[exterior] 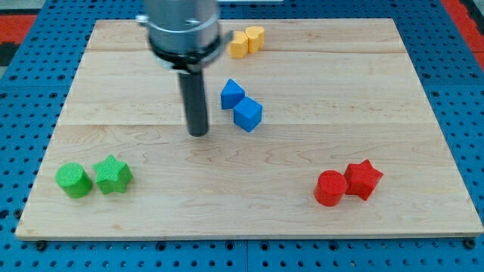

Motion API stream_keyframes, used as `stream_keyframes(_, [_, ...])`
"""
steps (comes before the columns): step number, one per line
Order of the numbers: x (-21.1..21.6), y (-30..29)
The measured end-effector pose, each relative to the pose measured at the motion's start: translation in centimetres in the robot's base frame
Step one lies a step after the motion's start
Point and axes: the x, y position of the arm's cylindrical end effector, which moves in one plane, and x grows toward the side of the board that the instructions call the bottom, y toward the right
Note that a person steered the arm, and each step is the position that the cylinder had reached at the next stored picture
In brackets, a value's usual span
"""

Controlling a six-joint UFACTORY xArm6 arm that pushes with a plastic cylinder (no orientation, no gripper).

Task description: Move the arm to the right of the blue cube

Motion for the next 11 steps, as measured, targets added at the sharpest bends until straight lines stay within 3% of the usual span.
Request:
stream_keyframes(1, [-1.3, -10.0])
stream_keyframes(2, [-5.7, -12.3])
stream_keyframes(3, [-11.5, -9.8])
stream_keyframes(4, [-17.6, -3.3])
stream_keyframes(5, [-15.4, -0.8])
stream_keyframes(7, [-14.9, -0.8])
stream_keyframes(9, [-13.6, -4.5])
stream_keyframes(10, [-9.6, -5.8])
stream_keyframes(11, [-2.8, 1.0])
